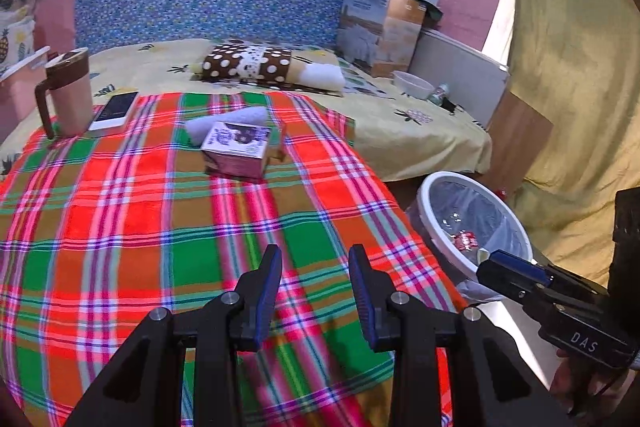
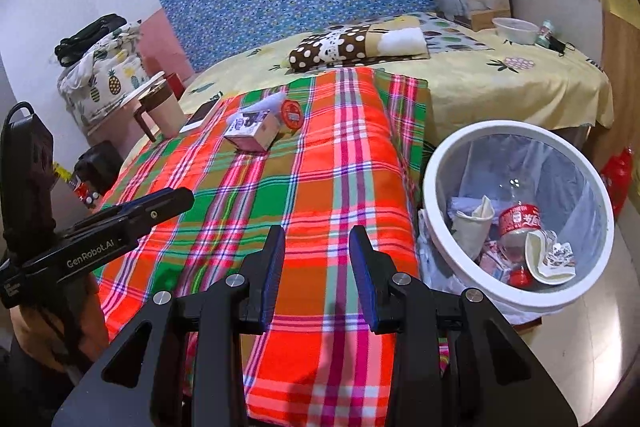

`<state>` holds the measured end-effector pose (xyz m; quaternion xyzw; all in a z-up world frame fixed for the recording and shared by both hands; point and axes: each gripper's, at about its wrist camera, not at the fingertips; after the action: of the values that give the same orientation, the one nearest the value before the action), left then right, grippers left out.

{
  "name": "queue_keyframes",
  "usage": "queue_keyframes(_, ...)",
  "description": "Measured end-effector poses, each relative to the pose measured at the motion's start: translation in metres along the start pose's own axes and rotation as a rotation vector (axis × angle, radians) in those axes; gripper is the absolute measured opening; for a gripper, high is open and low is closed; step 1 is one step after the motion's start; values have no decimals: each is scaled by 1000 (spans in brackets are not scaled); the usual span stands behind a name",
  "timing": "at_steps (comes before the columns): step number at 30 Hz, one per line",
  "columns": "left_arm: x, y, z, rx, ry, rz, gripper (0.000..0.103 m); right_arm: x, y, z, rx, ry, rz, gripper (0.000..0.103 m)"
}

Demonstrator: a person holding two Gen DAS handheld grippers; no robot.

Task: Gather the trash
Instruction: 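Move both open tools back toward the milk box and foam roll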

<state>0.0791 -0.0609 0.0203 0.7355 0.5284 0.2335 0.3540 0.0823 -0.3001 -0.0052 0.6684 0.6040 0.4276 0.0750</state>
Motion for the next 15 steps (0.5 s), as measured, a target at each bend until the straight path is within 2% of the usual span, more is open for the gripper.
queue_keyframes(15,24,8,-2,0,70,-6,34,26,13,13,-2,33,-55,37)
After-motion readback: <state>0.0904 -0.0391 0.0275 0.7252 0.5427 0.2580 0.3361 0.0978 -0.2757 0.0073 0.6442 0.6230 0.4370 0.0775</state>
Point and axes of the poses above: each gripper's, at about its wrist camera, not at the fingertips, and z roughly the way its jaws point, x to its left, y to its top, and after that the axes turned 15 degrees about z, right-handed
